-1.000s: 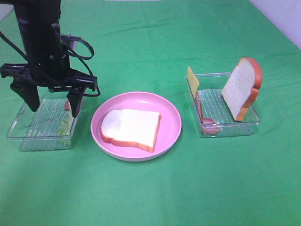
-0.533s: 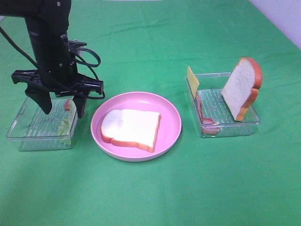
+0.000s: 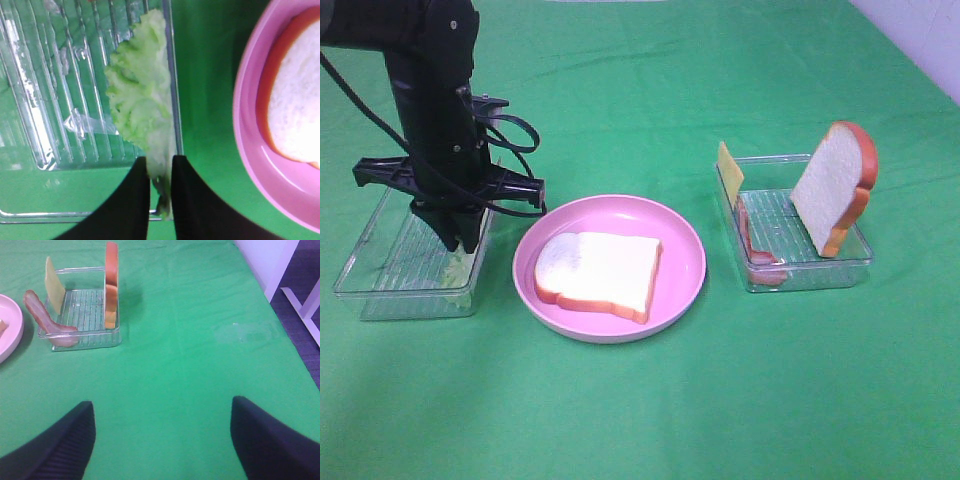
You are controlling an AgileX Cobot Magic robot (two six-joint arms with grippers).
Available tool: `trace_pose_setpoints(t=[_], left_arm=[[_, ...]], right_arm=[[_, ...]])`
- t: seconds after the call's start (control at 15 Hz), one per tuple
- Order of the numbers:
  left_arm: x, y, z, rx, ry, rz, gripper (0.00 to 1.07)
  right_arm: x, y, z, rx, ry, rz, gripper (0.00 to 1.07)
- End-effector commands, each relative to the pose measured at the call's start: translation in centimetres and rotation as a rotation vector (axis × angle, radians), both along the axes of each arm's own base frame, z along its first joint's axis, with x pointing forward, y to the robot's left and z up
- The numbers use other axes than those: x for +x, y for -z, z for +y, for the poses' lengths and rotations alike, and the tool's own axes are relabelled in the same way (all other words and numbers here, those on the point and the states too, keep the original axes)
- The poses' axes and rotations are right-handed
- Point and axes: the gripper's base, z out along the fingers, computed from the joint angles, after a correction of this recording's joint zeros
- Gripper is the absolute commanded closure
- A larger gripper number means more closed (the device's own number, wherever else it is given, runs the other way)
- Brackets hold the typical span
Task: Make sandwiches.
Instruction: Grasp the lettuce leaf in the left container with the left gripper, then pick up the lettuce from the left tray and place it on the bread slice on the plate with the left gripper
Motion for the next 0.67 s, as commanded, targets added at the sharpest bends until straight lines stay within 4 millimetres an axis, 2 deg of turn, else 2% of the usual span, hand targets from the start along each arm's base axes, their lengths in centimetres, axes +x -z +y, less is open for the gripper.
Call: trace_pose_setpoints(t=[0.07,0.33,0.67], left_arm=[[0.0,0.1,0.1,0.003,-0.004,-0.009,1.07],[0.0,-0.5,0.0,-0.007,0.010,0.006,1.07],[0.3,-4.1,-1.0,-0.092,0.042,0.006,1.07]], right_arm=[[-0.2,-0.1,0.0,-0.012,0.000,-0.025,0.36],[-0.2,-0.1,0.0,-0.012,0.000,-0.025,0.36],[-0.2,-0.1,0.0,-0.012,0.000,-0.025,0.36]])
